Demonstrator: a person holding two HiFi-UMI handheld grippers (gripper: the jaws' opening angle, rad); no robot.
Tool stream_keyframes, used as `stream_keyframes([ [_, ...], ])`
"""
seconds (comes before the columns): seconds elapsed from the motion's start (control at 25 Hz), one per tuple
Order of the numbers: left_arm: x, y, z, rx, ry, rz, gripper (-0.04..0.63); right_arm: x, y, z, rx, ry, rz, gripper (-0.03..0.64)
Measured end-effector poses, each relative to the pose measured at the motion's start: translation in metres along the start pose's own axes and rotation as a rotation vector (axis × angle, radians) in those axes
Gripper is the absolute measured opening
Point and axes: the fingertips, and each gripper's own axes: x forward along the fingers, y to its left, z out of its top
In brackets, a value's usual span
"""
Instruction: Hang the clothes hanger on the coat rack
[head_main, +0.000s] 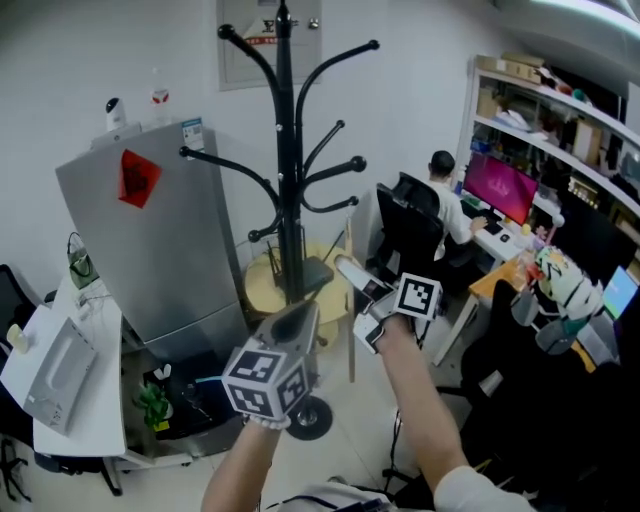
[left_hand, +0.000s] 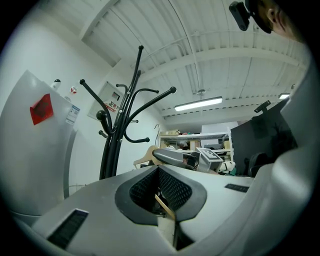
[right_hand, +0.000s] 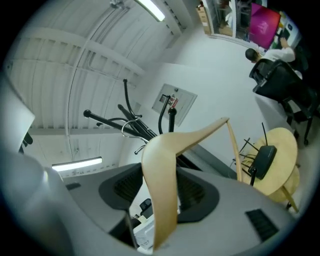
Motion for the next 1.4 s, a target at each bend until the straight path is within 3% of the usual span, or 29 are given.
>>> stream_keyframes([
  [0.68, 0.033, 0.028, -0.007, 0.004, 0.012, 0.078, -0.003, 0.039, -0.060, 0.018, 0.219, 0.018, 0.043, 0.229],
  [1.4, 0.031, 0.042, -0.018, 0.001, 0.041, 0.103, -0.003, 0.064, -0.069, -0.013, 0.274, 0.062, 0.057, 0.229],
])
